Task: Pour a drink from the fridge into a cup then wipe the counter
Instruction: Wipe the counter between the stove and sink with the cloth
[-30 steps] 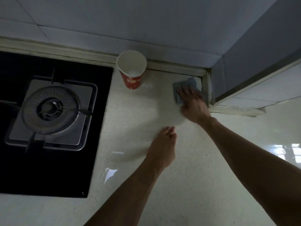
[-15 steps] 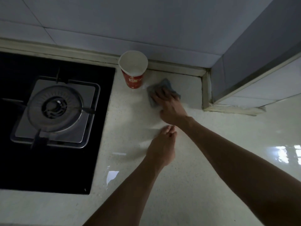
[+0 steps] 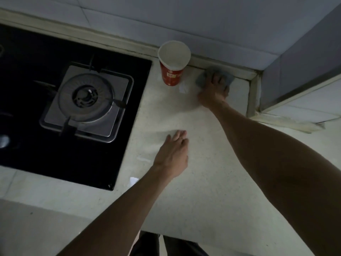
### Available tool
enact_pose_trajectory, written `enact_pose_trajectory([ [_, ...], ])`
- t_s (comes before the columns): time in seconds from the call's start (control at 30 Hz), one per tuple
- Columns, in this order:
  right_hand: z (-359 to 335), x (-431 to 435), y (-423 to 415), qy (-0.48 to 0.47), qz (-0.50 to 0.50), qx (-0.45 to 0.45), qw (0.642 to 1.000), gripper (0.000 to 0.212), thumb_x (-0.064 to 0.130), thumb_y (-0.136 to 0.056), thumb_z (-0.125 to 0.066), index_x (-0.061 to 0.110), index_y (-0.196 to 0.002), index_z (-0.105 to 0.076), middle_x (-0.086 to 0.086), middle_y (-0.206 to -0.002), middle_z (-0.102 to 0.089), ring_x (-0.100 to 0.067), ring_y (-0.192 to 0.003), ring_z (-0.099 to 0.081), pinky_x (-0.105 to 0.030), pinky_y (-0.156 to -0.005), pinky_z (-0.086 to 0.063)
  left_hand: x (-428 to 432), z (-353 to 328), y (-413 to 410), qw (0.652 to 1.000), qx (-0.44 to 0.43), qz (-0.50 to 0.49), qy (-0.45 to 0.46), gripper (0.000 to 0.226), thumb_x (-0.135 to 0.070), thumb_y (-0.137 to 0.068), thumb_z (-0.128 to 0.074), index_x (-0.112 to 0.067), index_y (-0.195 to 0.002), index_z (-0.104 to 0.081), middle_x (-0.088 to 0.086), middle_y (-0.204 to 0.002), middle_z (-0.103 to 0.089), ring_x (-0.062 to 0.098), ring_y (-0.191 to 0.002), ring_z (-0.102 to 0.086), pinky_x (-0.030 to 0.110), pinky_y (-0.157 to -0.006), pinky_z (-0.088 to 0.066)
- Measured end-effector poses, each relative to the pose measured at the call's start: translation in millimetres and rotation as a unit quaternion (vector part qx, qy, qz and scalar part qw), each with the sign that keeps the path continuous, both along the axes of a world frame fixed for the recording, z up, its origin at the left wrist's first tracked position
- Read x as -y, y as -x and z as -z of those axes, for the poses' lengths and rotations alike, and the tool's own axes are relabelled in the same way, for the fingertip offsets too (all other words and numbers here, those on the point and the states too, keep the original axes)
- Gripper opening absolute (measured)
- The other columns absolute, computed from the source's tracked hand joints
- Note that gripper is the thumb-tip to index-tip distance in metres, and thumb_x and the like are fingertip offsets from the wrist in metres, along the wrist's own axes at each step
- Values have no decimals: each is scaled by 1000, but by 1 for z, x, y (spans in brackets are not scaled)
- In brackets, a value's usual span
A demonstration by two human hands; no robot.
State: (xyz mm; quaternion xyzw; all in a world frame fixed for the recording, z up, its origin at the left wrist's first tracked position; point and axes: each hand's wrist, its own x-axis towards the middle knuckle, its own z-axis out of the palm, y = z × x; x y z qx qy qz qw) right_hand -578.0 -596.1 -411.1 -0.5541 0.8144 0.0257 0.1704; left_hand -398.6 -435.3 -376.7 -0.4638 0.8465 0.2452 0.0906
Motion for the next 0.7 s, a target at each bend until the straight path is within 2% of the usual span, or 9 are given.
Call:
enact_pose_trajectory([
  [0.1,4,4,-11,9,-53,10,999,88,34,-89,-51,19,-155,5,-11,-163,2,-34,-149,5,-50,-120,-4,-2,3,-2,1000,14,6,-14,60,-24,-99,-41,-5,-152,-19,9,-163,-4,23,-151,0,44,-121,-14],
  [0.3,4,-16,-22,39,-182,46,981,86,14,-83,-53,27,-155,-7,-3,-164,-6,-28,-150,2,-48,-121,-6,2,-1,6,999,10,-8,-32,57,-20,-97,-44,-4,-149,-29,11,-162,-11,24,-150,-5,44,-121,-16],
  [0.43,4,-60,-31,107,-293,54,948,85,4,-80,-56,25,-154,-20,-5,-163,-16,-28,-150,-6,-52,-121,-11,-4,-3,2,999,11,-5,-38,57,-16,-97,-41,-2,-150,-25,12,-163,-9,23,-151,-4,41,-122,-13],
  [0.6,2,-113,-5,84,-415,70,903,81,0,-83,-52,29,-153,-24,1,-162,-17,-22,-151,-4,-48,-122,-10,-21,-9,0,998,-22,-46,-32,56,-18,-99,-43,-6,-151,-28,6,-162,-16,18,-150,-10,32,-119,-20],
  [0.7,-1,-113,35,101,-394,60,912,82,-7,-80,-49,29,-152,-28,-1,-160,-25,-24,-150,-15,-50,-119,-21,-37,-11,-11,998,-17,-47,-35,53,-18,-100,-41,-8,-151,-30,2,-163,-15,15,-150,-9,30,-117,-24],
])
